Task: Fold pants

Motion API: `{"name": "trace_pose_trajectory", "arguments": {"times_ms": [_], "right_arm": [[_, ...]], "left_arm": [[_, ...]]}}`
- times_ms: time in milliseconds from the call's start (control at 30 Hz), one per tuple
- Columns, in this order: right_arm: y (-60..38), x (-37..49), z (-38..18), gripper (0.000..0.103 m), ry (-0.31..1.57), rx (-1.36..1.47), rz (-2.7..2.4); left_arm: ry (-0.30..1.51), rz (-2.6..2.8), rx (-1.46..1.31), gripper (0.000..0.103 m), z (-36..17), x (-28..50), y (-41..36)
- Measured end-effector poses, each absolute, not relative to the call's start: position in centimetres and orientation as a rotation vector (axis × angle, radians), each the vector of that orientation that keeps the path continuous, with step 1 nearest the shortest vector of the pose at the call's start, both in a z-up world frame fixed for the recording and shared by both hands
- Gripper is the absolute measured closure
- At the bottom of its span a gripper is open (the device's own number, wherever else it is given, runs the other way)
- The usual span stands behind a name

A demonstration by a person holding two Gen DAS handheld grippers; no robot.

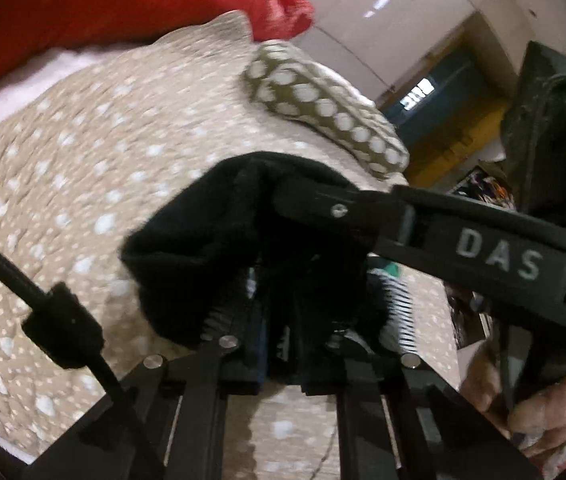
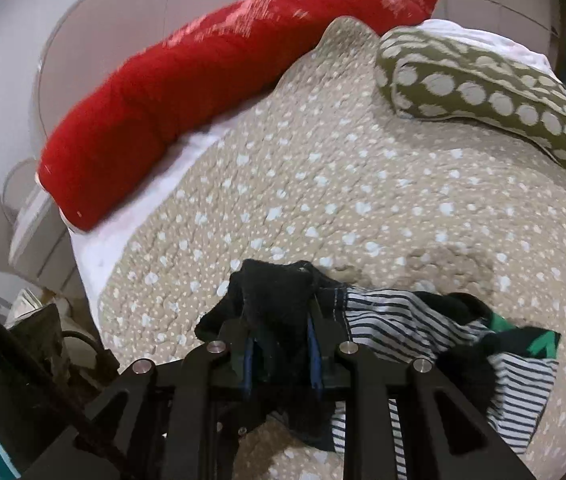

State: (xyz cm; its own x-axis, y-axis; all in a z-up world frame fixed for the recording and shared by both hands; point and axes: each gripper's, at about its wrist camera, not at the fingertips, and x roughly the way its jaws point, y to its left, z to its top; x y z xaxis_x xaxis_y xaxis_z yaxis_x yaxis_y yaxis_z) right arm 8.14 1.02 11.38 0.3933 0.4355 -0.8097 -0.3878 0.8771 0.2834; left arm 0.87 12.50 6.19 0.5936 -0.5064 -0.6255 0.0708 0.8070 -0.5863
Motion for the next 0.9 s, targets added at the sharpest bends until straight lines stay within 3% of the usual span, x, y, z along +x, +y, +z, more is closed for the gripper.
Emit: {"name": "trace_pose_trajectory", "arguments": {"times_ms": [400, 533, 700, 900], "right_arm": [[-15.3, 6.4, 11.8, 0.081, 0.938, 0.341, 0.381], [-21.9, 6.0, 9.0, 0.081, 0.942, 0.349, 0.150], [-26.4, 4.2, 9.2, 0.080, 0.888, 0.439, 0.100], [-23.9, 2.5, 10.4, 0.080, 0.800, 0.526, 0.370]], "left_arm": [[0.834, -0.639, -0.409, 0.092, 12.3, -2.2, 3.5], [0.820, -0.651, -0.395, 0.077, 13.1, -2.9, 3.7], [0.893, -0.524, -0.453, 0.074, 10.8, 0.0, 4.5], [1.025, -0.461, -0.376, 0.074, 5.8, 2.3, 0.4]]}}
